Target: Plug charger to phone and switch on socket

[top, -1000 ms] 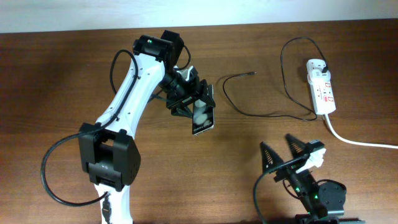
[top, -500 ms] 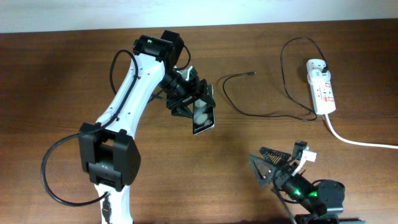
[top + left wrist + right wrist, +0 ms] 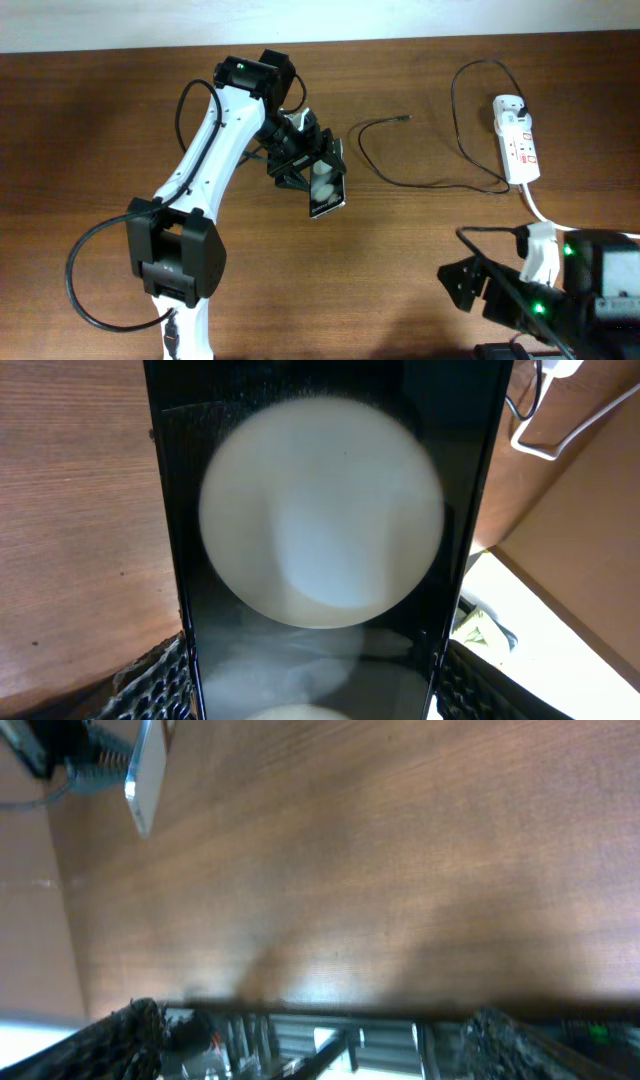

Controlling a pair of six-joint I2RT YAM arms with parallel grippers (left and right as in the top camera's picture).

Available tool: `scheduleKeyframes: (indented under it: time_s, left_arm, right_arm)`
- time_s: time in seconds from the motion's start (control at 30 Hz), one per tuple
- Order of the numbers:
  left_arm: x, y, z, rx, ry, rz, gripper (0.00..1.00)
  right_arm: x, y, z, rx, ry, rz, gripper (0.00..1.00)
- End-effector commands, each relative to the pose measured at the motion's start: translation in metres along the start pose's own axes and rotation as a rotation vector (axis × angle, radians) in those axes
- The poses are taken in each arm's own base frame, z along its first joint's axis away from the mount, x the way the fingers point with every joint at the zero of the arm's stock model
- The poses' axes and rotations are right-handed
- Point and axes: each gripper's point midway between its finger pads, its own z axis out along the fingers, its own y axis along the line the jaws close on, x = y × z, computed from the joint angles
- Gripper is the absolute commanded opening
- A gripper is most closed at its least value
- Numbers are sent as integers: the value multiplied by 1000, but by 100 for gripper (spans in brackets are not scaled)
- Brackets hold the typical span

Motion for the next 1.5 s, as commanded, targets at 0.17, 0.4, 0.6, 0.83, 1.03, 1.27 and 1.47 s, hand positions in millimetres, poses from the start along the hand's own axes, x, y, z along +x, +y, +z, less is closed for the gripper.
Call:
scheduleKeyframes:
  time_s: [0.17,0.4,0.6,0.83,1.03,1.27,1.47]
  left_arm:
    - [10,-17,-16,50,-28,38,73]
    - [9,-18,-16,52,-31,32,73]
    - [16,-29,-17,116,4,20,73]
    - [16,-31,-18,129,8,24,73]
    - [16,-31,-18,130,7,24,71]
    - [13,-32,-18,134,-2,34,72]
    - [13,-32,-18,134,-2,34,72]
  right_arm:
    - [-46,31,-13,-102,-196,-132,99]
    - [-54,23,-14,-80,-232,114,99]
    - [-77,32,-3,-135,-275,101,99]
    - [-69,69,87,-147,-37,-24,100]
    - [-50,101,109,-9,-263,73,99]
    - [-39,142,203,-3,-209,24,91]
    - [-40,142,231,19,-214,22,73]
